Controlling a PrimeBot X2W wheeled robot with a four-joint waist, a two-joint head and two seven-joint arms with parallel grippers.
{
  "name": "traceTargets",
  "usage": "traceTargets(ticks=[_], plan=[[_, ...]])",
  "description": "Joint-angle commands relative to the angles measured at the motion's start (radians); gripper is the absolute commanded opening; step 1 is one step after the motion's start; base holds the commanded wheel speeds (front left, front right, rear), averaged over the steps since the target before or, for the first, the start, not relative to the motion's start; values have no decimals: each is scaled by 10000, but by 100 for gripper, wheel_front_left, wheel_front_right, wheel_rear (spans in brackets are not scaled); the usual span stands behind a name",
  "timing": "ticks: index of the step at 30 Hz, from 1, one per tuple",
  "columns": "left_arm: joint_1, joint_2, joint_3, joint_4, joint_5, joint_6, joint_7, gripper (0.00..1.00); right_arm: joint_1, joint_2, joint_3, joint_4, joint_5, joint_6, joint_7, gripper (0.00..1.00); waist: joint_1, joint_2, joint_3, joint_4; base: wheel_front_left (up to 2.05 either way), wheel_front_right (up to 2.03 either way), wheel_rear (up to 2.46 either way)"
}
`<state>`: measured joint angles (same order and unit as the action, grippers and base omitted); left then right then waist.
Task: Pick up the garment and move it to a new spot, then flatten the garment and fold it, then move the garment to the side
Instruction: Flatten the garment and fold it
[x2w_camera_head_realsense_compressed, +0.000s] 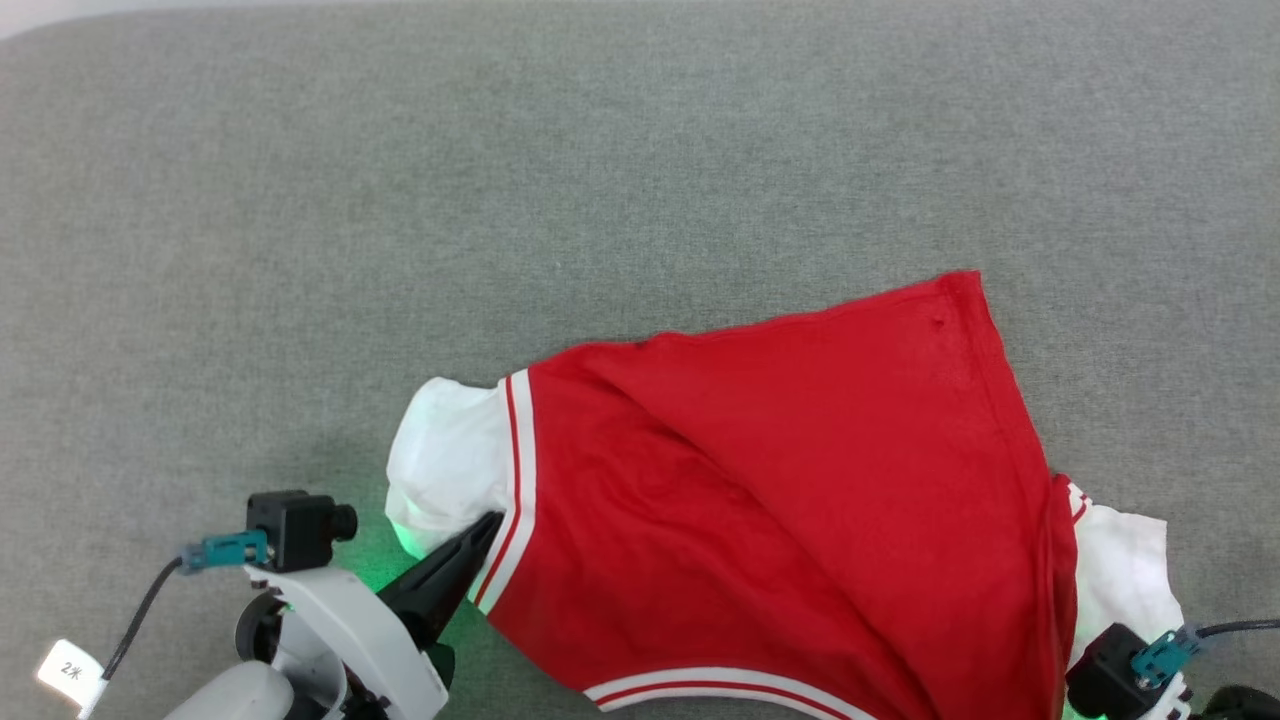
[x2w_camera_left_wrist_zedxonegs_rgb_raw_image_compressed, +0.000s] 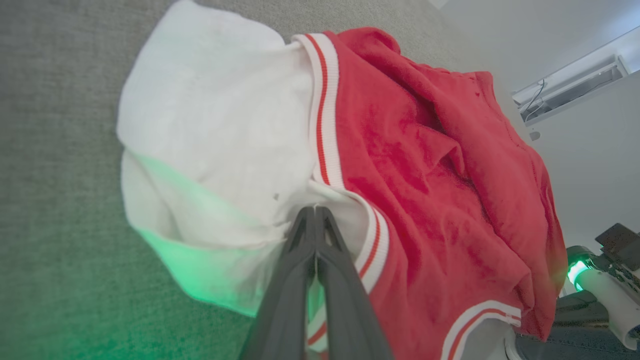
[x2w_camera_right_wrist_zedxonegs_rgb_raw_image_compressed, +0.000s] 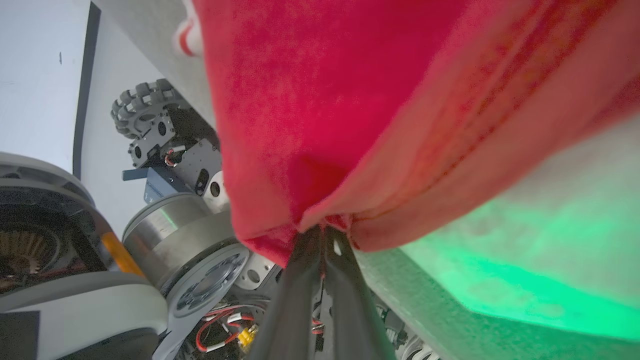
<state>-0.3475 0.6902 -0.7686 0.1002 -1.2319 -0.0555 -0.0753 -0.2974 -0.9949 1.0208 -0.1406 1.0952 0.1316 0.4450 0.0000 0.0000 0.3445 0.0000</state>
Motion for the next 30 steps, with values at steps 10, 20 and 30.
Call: traceTargets(ticks=[10,20,30], plan=[[385,40,-24,-145,-95,86,-114,0,417,-1280,-2890,-1157,5,-16,-444,100,0,0,-181,-236,0,0,0],[-21,-308,-190,-161,51,-40,34,0,-1069,-1254,-5827,-1359,-758,-16,-195,100,0,0,46,280,0,0,0],[-778,-684,-332,150,292,-248,224,0,-4234,1686,-4268,1671,-2846,-18,1451,100,0,0,706,1028,0,0,0]])
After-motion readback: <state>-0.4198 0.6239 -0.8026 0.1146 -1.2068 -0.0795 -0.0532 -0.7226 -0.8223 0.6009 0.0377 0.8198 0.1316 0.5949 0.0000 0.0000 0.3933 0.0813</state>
